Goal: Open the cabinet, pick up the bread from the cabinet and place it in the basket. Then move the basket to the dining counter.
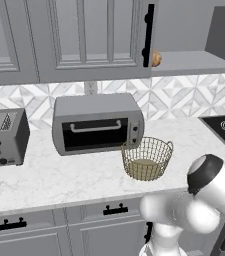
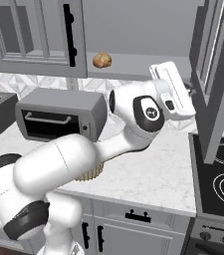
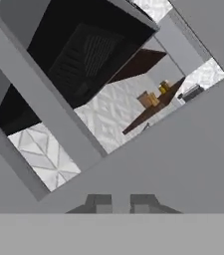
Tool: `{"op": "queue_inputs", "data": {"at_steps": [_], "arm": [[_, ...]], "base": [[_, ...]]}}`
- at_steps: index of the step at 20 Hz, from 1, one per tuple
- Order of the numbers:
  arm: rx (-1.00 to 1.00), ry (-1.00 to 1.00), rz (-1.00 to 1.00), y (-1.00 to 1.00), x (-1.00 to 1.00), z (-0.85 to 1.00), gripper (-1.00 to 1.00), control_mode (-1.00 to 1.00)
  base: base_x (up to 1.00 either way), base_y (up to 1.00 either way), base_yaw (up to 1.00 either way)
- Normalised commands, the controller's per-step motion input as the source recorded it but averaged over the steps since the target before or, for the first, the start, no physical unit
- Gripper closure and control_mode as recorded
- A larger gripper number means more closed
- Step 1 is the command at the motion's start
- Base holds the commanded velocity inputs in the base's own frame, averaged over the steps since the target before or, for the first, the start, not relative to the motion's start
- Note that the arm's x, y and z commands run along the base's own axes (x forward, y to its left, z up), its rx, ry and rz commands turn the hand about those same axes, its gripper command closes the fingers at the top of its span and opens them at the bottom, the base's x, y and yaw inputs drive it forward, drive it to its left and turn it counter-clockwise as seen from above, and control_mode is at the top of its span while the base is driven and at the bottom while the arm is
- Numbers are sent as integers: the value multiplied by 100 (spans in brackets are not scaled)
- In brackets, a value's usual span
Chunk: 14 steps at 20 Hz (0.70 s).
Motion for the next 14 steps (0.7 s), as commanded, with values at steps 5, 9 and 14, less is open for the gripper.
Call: {"op": "queue_inputs", "data": {"at_steps": [5,9,14], "arm": [[-17,11,13,88,-52,65,100,-100],[-21,36,27,81,-48,95,100,-100],[-6,55,33,76,-26,71,100,-100]], "base": [[0,0,0],[0,0,0],[0,0,0]]}}
